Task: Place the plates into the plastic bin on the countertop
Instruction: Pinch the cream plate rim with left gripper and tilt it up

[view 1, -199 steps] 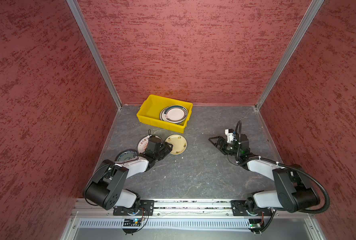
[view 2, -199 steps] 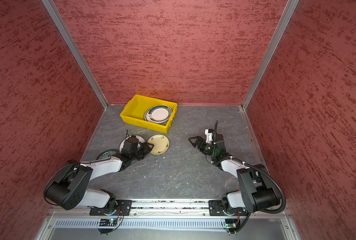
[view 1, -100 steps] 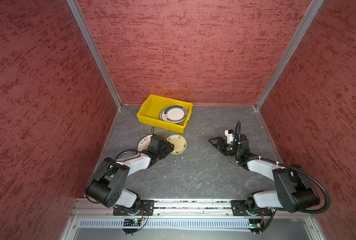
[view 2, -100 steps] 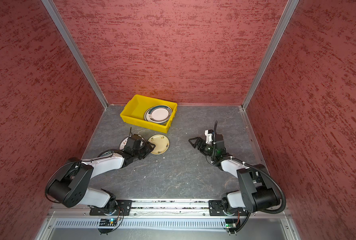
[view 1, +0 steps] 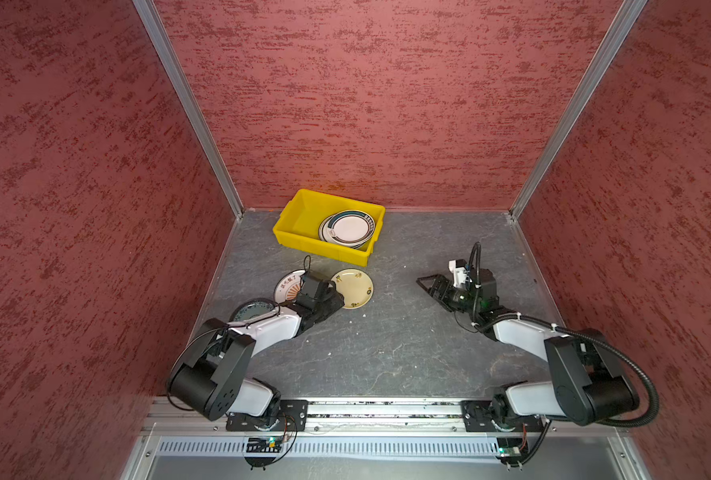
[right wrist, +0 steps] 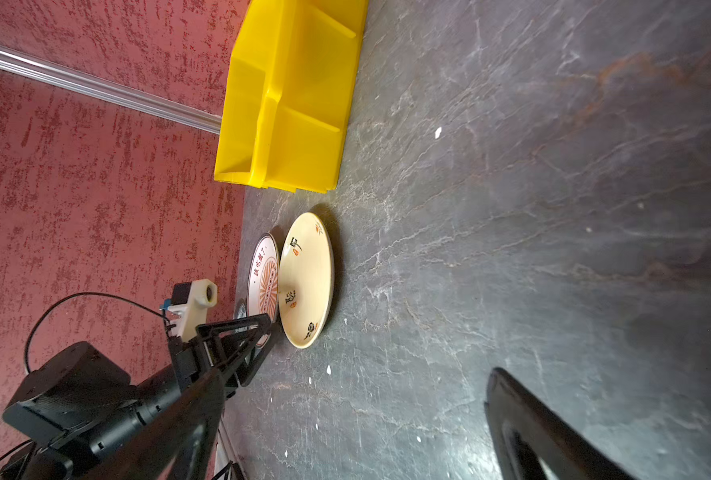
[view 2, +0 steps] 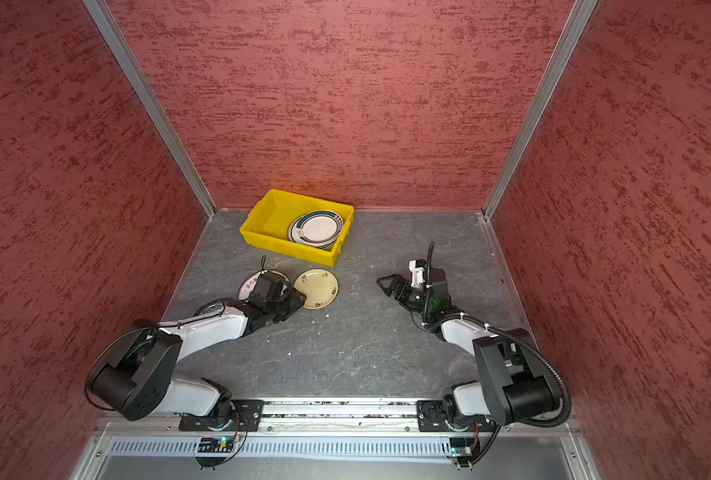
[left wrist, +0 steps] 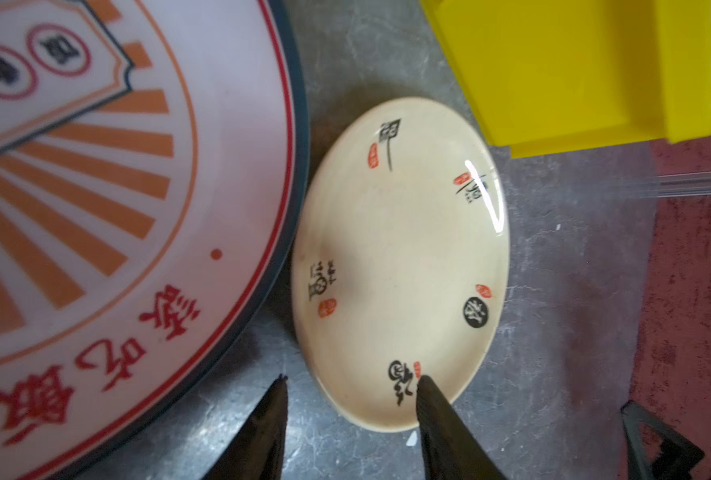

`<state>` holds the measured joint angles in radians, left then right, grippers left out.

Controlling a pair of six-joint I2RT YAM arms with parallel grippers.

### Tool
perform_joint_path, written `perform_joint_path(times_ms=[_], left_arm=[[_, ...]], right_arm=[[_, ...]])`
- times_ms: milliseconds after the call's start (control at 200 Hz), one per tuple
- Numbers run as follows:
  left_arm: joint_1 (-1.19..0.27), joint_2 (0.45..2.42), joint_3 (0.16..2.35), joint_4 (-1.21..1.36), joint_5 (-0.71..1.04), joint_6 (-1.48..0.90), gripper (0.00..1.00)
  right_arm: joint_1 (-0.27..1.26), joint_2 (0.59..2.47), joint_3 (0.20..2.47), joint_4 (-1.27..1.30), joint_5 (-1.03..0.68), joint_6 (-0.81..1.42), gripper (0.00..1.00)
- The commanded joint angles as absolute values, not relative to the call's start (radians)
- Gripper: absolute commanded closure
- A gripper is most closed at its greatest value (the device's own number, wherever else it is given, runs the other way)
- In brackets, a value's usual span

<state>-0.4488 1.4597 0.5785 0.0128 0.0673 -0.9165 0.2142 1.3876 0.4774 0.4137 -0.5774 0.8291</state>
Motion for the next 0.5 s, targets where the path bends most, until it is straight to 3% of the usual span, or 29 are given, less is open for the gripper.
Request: perform_joint_path(times_ms=[0,220,396,496], left_arm=[[-0.447,1.504,0.592,0.053,0.087,-0.931,0.53],[-0.415,1.574,0.559,0.173,0.116,-0.989,0.66],[-0.410,1.640,0.574,0.212,0.139,-1.001,0.69],[-0.410,1.666,0.578,0.230,0.152,-1.011,0.77]], right_arm=[[0.214,1.367,0.482,0.407,-0.560,0.809,0.01],[0.214,1.357,0.478,0.397,-0.558,0.810,0.01],[0.214,1.357,0.483,0.394,-0.557,0.810,0.01],[0.213,1.357,0.484,0.394,-0.557,0.811,0.01]])
